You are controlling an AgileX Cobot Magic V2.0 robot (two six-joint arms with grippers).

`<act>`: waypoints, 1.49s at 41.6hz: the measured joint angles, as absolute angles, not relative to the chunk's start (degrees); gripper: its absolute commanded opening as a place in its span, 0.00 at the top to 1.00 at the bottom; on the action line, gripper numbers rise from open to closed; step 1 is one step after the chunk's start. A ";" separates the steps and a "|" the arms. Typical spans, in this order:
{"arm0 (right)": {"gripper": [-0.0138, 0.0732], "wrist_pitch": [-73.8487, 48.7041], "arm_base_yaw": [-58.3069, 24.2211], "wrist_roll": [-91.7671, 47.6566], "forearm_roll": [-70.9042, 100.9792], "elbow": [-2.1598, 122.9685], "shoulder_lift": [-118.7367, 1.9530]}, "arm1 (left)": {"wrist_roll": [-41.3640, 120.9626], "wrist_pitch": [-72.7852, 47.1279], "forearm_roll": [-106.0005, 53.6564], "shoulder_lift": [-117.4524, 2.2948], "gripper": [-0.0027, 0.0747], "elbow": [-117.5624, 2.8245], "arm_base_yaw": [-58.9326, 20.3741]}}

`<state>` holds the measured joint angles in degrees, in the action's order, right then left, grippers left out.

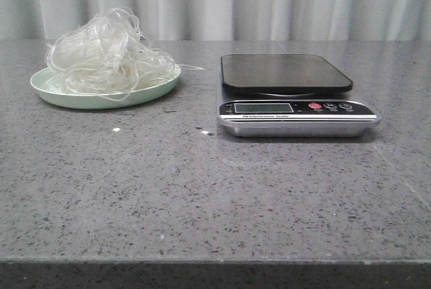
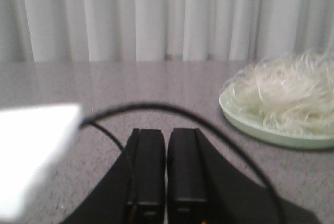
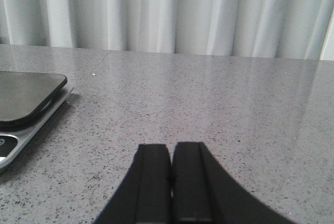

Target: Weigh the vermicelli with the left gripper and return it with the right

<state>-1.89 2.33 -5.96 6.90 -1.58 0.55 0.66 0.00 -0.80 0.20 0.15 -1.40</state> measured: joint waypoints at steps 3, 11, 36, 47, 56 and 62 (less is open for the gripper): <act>0.67 -1.89 2.33 -5.96 6.90 -1.58 0.55 | 0.66 6.07 -1.30 0.20 0.79 0.15 -1.40; 0.67 -1.89 2.33 -5.96 6.90 -1.58 0.55 | 0.66 15.97 -1.68 0.20 0.79 -2.57 -1.40; 0.67 -1.89 2.33 -5.96 6.90 -1.58 0.55 | 0.66 -14.65 -2.22 -33.59 0.77 -41.77 -1.40; 0.67 -1.89 2.33 -5.96 6.90 -1.58 0.55 | 0.82 -26.97 -3.00 -51.57 0.36 -54.78 -1.40; 0.67 -1.89 2.33 -5.96 6.90 -1.58 0.55 | 9.77 -34.82 -13.00 -61.56 0.23 -64.42 -1.40; 0.67 -1.89 2.33 -5.96 6.90 -1.58 0.55 | 17.36 -38.98 -24.79 -67.73 0.23 -69.53 -1.40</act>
